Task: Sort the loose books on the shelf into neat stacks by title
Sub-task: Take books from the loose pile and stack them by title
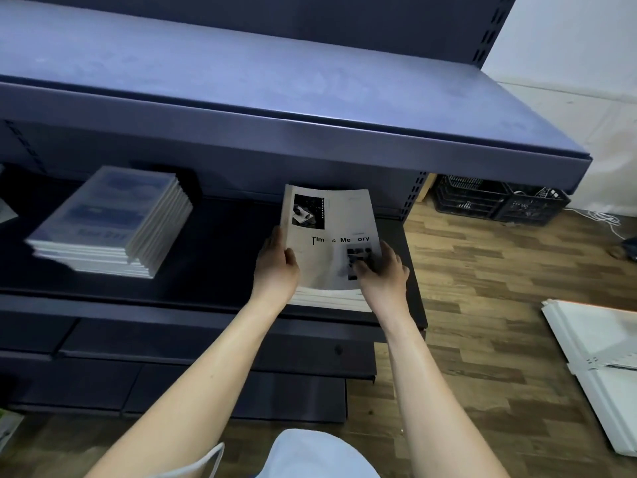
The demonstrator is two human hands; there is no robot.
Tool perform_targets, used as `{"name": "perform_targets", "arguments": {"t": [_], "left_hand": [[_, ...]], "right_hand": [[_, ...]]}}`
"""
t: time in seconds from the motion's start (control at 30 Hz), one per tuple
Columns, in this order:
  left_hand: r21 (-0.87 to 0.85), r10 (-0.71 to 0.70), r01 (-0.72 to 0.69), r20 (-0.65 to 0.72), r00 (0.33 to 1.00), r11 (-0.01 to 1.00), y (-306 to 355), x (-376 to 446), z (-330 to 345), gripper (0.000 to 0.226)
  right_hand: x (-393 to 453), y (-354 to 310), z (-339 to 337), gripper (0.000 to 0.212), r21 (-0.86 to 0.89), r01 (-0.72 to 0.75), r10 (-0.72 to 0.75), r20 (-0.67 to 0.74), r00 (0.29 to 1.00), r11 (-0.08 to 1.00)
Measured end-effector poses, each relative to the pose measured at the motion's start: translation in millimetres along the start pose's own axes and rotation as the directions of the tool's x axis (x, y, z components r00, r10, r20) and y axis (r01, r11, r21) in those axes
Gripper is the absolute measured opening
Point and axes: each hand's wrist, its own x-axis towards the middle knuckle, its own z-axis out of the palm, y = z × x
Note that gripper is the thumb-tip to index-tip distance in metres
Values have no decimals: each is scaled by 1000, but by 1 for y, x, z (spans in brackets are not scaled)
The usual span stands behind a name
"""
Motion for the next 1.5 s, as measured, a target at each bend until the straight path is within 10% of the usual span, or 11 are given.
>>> {"name": "perform_targets", "arguments": {"t": [0.77, 1.2, 1.4, 1.5], "left_hand": [[43, 2, -2, 12, 1000, 999, -14, 19, 8, 50], [49, -38, 36, 45, 998, 998, -15, 0, -5, 57], [151, -14, 9, 34, 999, 989, -15, -21, -14, 59], [260, 5, -10, 19, 1000, 966, -8, -36, -24, 60]], "right_hand": [[0, 19, 6, 68, 369, -56, 36, 61, 997, 928], [0, 16, -2, 31, 92, 53, -52, -10, 999, 994], [-15, 12, -2, 80, -137, 170, -165, 45, 985, 976], [-25, 6, -8, 70, -261, 237, -216, 108, 970, 936]]}}
